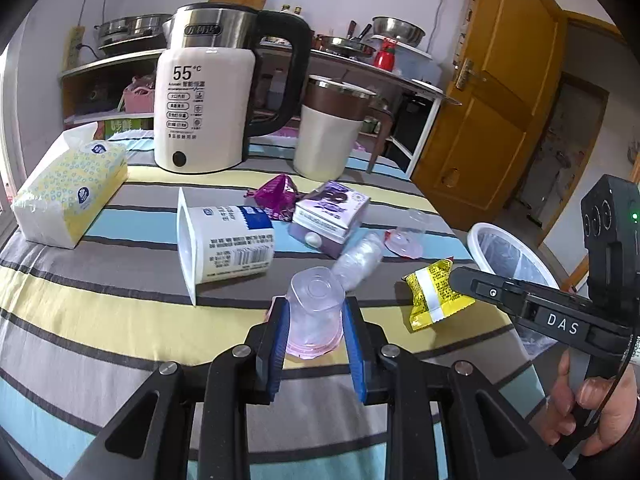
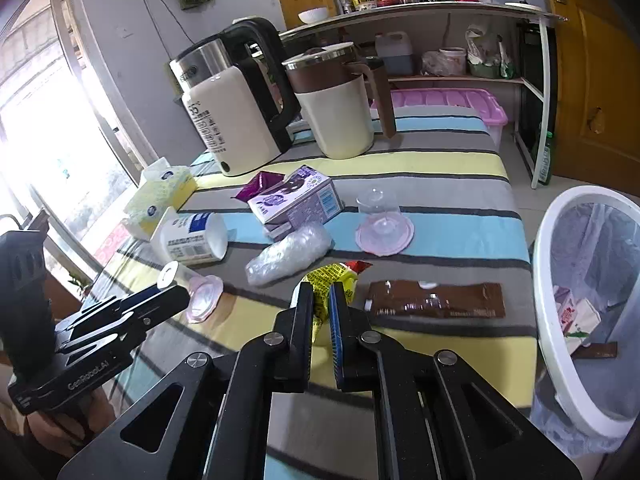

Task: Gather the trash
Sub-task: 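Grasp the clear plastic cup with the left tool while the right tool grasps the yellow snack packet, then carry the cup and yellow packet over the trash bin with both tools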

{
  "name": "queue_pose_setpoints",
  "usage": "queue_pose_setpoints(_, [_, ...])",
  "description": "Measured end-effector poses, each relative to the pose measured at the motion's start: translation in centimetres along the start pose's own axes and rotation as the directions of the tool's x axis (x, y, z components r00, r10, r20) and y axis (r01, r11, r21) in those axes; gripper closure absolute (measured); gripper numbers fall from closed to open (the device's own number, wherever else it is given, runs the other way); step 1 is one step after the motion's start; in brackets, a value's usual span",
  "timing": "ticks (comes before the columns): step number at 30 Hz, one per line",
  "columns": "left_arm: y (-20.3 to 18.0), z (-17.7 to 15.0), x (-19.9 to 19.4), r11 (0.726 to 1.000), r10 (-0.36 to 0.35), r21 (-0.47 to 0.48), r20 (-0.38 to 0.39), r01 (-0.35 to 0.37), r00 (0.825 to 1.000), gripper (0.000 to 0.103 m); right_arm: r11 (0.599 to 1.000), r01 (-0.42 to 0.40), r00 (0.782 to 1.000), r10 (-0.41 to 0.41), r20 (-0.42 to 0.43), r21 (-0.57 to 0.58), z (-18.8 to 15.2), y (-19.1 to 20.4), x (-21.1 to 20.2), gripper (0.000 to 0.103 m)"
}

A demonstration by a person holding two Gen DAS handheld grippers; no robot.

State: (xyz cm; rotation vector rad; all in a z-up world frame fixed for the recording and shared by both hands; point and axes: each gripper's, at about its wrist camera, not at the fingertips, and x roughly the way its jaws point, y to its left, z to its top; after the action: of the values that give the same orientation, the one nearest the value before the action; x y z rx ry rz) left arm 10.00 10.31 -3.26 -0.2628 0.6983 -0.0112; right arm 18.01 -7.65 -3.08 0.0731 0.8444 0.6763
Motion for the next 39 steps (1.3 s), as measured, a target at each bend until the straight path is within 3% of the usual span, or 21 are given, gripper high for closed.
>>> queue_pose_setpoints(19, [-4.7,-0.1,-1.4,0.994,-0.077,0.076,0.008,0.077,0.997,0.076,0.998,0.016,0.997,-0.02,0.068,0.065,-2.2,-2.4,-5.8,0.095])
queue_pose_setpoints(28, [-8.7,0.7,-0.6,0.979,-0.136,0.151,-0.001,0.135,0.991,0.076,0.99,0.069,0.99,-0.083,0.111,0.127,-2.9,-5.7,-8.9,0.095])
queue_pose_setpoints(39, [-14.4,1.2,1.2,0.945,-0.219,0.24,-0.035,0.221,0.975,0.076,0.964,0.146,0.967,-0.186,0.174,0.221,-3.4,-10.8,-13.1,0.095])
